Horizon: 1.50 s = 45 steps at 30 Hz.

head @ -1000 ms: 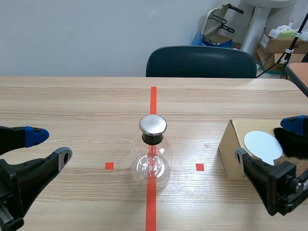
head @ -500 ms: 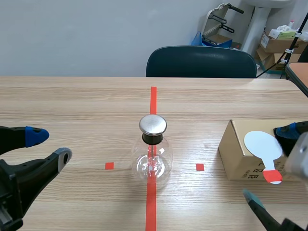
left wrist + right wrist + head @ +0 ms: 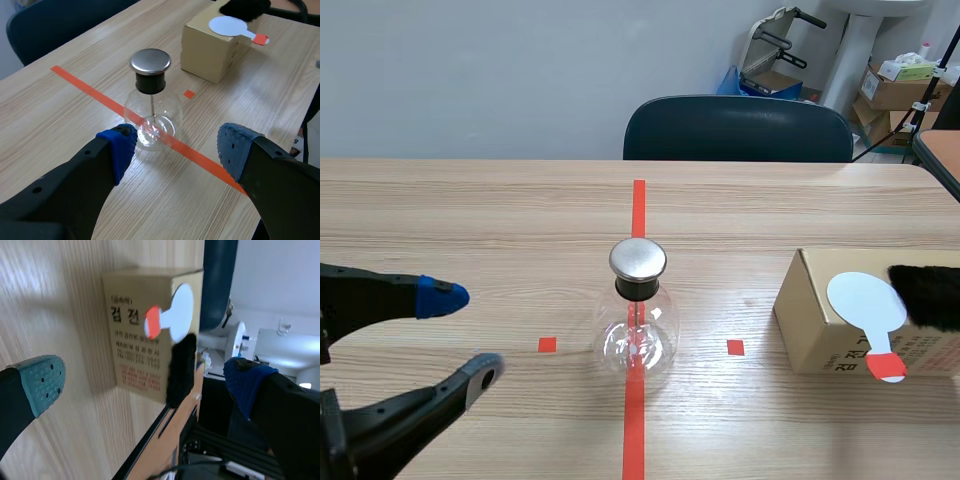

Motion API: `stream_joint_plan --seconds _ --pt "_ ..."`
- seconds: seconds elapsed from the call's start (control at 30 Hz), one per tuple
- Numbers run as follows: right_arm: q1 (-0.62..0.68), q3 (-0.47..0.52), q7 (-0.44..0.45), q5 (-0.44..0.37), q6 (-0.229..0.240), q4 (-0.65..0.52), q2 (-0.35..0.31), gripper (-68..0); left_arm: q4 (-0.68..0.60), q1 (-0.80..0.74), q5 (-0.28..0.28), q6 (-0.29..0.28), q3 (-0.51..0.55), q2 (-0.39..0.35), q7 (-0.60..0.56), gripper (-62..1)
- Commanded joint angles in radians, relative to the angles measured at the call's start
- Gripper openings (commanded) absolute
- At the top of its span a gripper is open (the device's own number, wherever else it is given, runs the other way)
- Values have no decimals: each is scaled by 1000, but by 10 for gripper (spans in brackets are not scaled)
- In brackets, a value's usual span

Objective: Do the electroscope experiment

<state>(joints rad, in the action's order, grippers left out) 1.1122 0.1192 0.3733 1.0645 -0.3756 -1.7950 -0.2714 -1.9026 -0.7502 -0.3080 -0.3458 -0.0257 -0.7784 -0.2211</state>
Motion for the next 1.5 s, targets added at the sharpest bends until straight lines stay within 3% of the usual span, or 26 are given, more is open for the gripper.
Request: stream_joint_plan --seconds 0.0,0.2,0.27,0.33,0.53,1.0,1.47 --pt "-49 -16 -7 7 -54 37 -17 4 -11 6 -2 11 -15 0 -25 -236" --pt "-185 -78 -60 32 -314 229 -17 4 4 33 44 53 -82 -32 -60 -236" --pt "-226 -97 -76 39 -377 271 -17 4 11 39 44 72 -104 -47 -63 -236" --pt "-262 -116 -103 51 -407 304 -17 4 11 39 44 90 -122 -70 -80 -236" --pt "-356 -156 -154 68 -407 377 -17 4 11 39 43 90 -159 -140 -140 -236" --pt "-495 -219 -205 95 -407 463 -16 4 11 39 44 89 -190 -139 -147 -236" --pt "-513 -245 -226 140 -407 468 14 4 11 39 43 89 -189 -139 -150 -236"
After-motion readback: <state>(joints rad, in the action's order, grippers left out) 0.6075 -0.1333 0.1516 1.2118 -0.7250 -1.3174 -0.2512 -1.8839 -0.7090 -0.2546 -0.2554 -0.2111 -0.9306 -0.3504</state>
